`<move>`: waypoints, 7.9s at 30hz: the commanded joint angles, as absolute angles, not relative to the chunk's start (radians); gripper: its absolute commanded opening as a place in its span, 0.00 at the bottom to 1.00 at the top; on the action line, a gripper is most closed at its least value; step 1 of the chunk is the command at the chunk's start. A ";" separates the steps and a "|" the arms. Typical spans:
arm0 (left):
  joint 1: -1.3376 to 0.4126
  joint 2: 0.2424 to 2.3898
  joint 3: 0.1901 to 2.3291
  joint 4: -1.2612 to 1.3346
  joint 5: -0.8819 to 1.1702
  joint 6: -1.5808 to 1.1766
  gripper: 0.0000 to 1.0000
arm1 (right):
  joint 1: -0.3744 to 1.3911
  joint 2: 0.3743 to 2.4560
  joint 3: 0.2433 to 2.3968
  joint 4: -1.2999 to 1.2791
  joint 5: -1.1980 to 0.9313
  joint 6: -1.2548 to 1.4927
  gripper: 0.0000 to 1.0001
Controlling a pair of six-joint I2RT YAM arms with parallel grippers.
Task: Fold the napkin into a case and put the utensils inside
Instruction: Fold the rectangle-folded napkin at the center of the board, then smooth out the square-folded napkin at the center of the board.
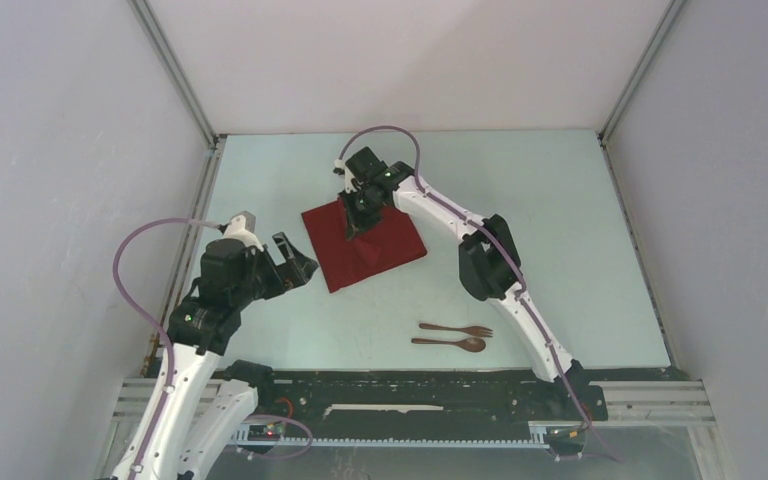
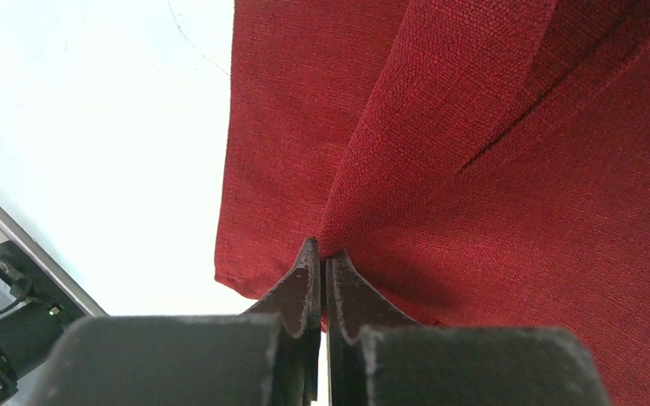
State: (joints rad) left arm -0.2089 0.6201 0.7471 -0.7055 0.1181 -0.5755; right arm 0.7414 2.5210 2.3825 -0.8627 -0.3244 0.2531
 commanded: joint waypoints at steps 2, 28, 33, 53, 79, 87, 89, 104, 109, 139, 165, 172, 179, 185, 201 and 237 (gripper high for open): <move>-0.196 0.616 0.750 -0.703 0.134 -0.560 1.00 | 0.762 2.532 2.396 -0.822 -0.367 0.293 0.00; -0.188 0.615 0.755 -0.702 0.160 -0.561 1.00 | 0.788 2.571 2.422 -0.807 -0.391 0.310 0.00; -0.186 0.615 0.756 -0.702 0.166 -0.561 1.00 | 0.789 2.578 2.434 -0.805 -0.387 0.313 0.00; -0.179 0.599 0.731 -0.697 0.156 -0.583 1.00 | 0.779 2.405 2.235 -0.570 -0.638 0.535 0.73; -0.005 1.572 1.065 -0.359 0.040 -0.639 0.35 | 0.636 2.099 1.532 -0.134 -0.717 0.602 0.60; -0.003 1.799 1.243 -0.340 0.131 -0.629 0.41 | 0.669 2.106 1.528 -0.112 -0.739 0.583 0.61; -0.003 1.821 1.252 -0.314 0.145 -0.621 0.41 | 0.677 2.103 1.531 -0.106 -0.737 0.583 0.63; 0.026 1.927 1.334 -0.311 0.191 -0.600 0.26 | 0.732 2.166 1.622 -0.136 -0.733 0.582 0.65; 0.044 1.945 1.352 -0.317 0.190 -0.590 0.24 | 0.750 2.183 1.650 -0.148 -0.740 0.583 0.65; 0.060 1.943 1.338 -0.289 0.240 -0.600 0.18 | 0.797 2.244 1.676 -0.209 -0.717 0.565 0.61; 0.082 2.004 1.389 -0.309 0.277 -0.591 0.06 | 0.835 2.339 1.758 -0.237 -0.701 0.578 0.58; 0.081 2.016 1.415 -0.345 0.265 -0.569 0.09 | 0.849 2.352 1.733 -0.160 -0.730 0.657 0.58; 0.078 1.949 1.433 -0.395 0.235 -0.537 0.30 | 0.845 2.315 1.722 -0.123 -0.771 0.692 0.58; 0.073 1.713 1.351 -0.510 0.095 -0.544 0.77 | 0.802 2.164 1.672 -0.203 -0.768 0.615 0.65; -0.228 1.197 0.612 -0.377 0.146 -0.936 0.43 | 0.595 1.939 1.411 -0.326 -0.667 0.486 0.65; -0.244 1.425 0.695 -0.279 0.169 -0.884 0.15 | 0.584 1.935 1.347 -0.247 -0.689 0.509 0.62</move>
